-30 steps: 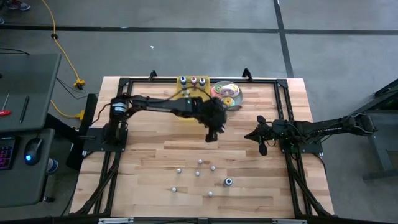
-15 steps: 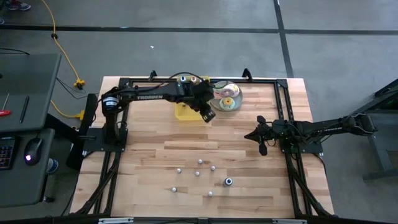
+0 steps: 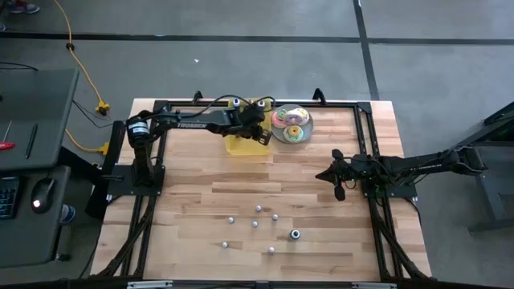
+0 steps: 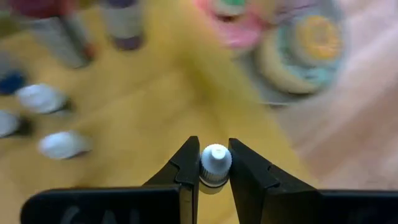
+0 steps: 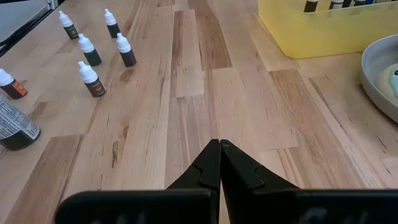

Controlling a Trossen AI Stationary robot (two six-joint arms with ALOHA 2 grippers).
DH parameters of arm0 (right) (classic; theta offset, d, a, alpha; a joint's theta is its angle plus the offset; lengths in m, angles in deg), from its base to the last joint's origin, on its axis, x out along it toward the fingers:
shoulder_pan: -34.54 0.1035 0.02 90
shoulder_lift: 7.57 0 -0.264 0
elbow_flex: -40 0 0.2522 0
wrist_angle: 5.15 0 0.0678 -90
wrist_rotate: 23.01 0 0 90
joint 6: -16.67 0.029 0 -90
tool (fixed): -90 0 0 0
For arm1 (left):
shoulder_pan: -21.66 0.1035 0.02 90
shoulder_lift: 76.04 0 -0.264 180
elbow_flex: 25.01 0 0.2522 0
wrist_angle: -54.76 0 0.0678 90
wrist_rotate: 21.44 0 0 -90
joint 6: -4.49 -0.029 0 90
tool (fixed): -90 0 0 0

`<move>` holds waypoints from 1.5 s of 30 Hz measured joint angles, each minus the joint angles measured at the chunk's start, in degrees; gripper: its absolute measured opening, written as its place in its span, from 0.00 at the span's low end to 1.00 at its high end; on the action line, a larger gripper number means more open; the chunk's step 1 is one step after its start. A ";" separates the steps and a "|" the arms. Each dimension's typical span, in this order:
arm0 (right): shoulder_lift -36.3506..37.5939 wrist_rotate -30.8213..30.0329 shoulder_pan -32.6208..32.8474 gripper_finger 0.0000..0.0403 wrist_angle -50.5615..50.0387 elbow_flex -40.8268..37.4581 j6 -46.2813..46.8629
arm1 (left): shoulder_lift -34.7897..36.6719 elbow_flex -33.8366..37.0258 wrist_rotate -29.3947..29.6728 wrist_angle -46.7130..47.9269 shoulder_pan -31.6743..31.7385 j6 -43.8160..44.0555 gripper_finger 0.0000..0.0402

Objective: Pick & Place food coloring
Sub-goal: Put the small black food coloring bottle into the bin

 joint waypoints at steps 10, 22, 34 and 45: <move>-0.02 0.00 0.02 0.00 0.05 -0.01 0.00 | -2.27 0.08 12.74 -3.43 2.75 -0.85 0.13; -0.02 -0.03 0.01 0.00 0.05 -0.01 0.00 | -7.66 0.16 15.07 -7.88 4.08 -0.64 0.13; -0.02 -0.01 0.01 0.00 0.04 -0.02 0.00 | -9.69 0.19 16.57 -9.61 4.06 -0.61 0.19; -0.02 -0.01 0.01 0.00 0.02 -0.01 0.00 | -9.90 0.16 17.34 -9.63 4.06 -0.70 0.19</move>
